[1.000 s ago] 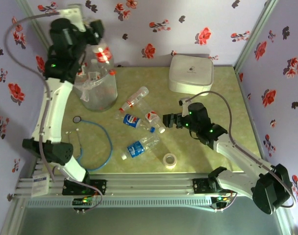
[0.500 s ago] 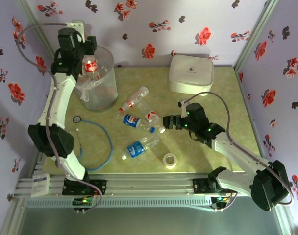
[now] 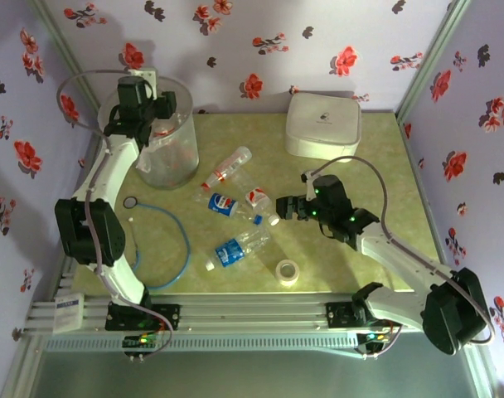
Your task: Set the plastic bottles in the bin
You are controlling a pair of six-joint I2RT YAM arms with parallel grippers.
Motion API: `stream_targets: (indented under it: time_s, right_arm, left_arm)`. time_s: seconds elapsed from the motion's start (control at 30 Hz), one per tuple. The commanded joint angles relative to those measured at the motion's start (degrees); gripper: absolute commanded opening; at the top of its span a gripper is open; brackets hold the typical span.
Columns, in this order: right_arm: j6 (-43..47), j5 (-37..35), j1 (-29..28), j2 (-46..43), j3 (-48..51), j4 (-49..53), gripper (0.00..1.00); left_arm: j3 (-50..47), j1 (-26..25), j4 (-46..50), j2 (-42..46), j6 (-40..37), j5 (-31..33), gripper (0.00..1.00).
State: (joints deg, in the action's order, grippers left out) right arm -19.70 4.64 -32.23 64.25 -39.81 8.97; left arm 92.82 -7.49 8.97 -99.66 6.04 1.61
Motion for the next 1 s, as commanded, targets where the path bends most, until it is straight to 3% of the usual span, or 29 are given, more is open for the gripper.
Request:
stream_targets:
  time_s: [0.0, 0.1, 0.23, 0.3, 0.43, 0.53, 0.97]
  right_arm:
    - [-0.2, -0.3, 0.3, 1.6, -1.4, -0.1, 0.99]
    - [0.1, -0.1, 0.3, 2.7, -2.0, -0.3, 0.99]
    - [-0.3, 0.7, 0.3, 4.0, -2.5, -1.0, 0.99]
    - [-0.8, 1.1, 0.3, 4.4, -2.4, -1.3, 0.99]
    - [-0.7, 0.8, 0.3, 4.3, -2.5, -0.4, 0.99]
    - [-0.2, -0.6, 0.3, 3.6, -2.5, 1.1, 0.99]
    - [-1.6, -0.8, 0.2, 4.7, -2.5, 1.2, 0.99]
  left_arm:
    - [1.9, 0.1, 4.0, 3.8, 0.2, -2.5, 0.81]
    - [7.0, 0.6, 8.0, 4.0, -0.6, -2.5, 0.91]
    - [12.0, 1.5, 11.1, 3.1, -0.6, -2.7, 0.91]
    - [13.6, 1.8, 12.3, 1.9, 0.1, -3.2, 0.83]
    - [14.3, 1.8, 14.0, 0.8, 2.9, -6.8, 0.55]
    - [9.8, 0.4, 13.3, 3.4, 2.5, -7.9, 0.44]
    - [3.1, 0.0, 16.3, -0.9, 1.1, -9.5, 0.31]
